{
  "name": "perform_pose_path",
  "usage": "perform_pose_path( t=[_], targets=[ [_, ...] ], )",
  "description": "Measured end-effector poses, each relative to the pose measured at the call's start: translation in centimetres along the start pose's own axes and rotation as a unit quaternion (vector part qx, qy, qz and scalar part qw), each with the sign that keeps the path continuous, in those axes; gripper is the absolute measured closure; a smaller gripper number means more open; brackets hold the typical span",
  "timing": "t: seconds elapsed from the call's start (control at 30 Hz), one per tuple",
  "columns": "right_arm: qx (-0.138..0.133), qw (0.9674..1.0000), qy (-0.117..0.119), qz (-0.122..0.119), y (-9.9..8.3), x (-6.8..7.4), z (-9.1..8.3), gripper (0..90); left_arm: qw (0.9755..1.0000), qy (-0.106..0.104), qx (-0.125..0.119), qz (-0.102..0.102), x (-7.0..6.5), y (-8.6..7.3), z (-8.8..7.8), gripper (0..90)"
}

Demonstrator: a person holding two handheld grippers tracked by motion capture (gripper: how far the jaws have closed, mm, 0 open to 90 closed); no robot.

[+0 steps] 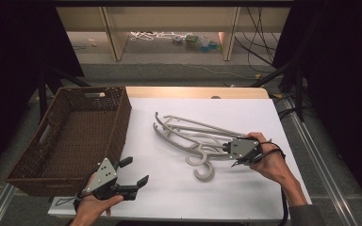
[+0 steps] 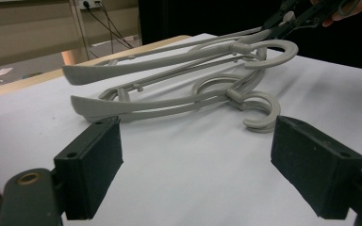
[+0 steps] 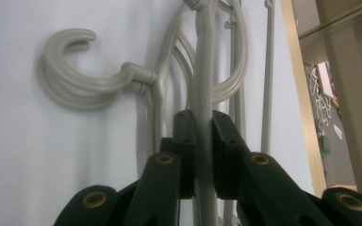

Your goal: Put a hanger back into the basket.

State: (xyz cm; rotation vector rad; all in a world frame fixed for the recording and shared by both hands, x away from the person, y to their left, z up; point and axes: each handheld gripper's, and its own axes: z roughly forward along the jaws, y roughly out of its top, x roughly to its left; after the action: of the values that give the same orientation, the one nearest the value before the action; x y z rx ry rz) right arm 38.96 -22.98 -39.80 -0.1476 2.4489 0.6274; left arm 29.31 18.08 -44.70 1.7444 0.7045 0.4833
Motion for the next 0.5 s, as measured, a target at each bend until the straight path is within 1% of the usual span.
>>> perform_pose_path(
  t=[0.03,0.1,0.13,0.17,0.2,0.23,0.27,0.3,0.33,0.37,0.47,0.5],
  targets=[
    [-0.004,1.0,0.0,-0.004,0.2,0.0,-0.2,82.4,1.0,-0.001,0.004,0.004,-0.1,0.1,0.2,17.0],
    [-0.016,0.9999,0.004,0.002,0.5,0.2,-0.7,82.4,0.9999,-0.008,-0.004,0.007,-0.2,0.3,0.8,17.5],
    [-0.023,0.9997,0.008,-0.002,0.7,0.3,-0.9,82.4,0.9999,-0.008,0.001,0.012,-0.3,0.5,1.0,17.8],
    [-0.024,0.9996,0.008,-0.013,0.9,0.3,-1.1,82.4,0.9998,-0.009,0.002,0.018,-0.4,0.6,1.3,17.9],
    [-0.028,0.9996,0.01,-0.002,1.1,0.6,-1.2,82.4,0.9995,-0.007,0.004,0.03,-0.6,0.8,1.5,17.9],
    [-0.031,0.9993,0.012,-0.016,1.2,0.5,-1.4,82.4,0.9992,-0.005,0.009,0.04,-0.7,0.9,1.6,18.0],
    [-0.031,0.9993,0.015,-0.013,1.3,0.7,-1.5,82.4,0.9984,-0.004,0.003,0.057,-0.8,1.2,1.8,18.3],
    [-0.033,0.9991,0.016,-0.022,1.4,0.8,-1.6,82.4,0.9981,-0.005,0.005,0.061,-0.9,1.4,2.0,18.6],
    [-0.037,0.999,0.021,-0.015,1.5,1.0,-1.6,82.4,0.9977,-0.005,0.006,0.067,-1.1,1.6,2.2,19.4],
    [-0.038,0.9988,0.018,-0.027,1.5,0.9,-1.7,82.4,0.9974,-0.006,0.008,0.071,-1.2,1.9,2.5,20.1],
    [-0.056,0.998,0.028,-0.009,1.7,1.3,-1.8,82.4,0.9958,-0.008,0.017,0.09,-1.5,2.6,3.4,21.1],
    [-0.059,0.9975,0.033,-0.021,1.8,1.3,-1.8,82.4,0.9949,-0.002,0.02,0.099,-1.4,2.9,3.8,21.2]
  ],
)
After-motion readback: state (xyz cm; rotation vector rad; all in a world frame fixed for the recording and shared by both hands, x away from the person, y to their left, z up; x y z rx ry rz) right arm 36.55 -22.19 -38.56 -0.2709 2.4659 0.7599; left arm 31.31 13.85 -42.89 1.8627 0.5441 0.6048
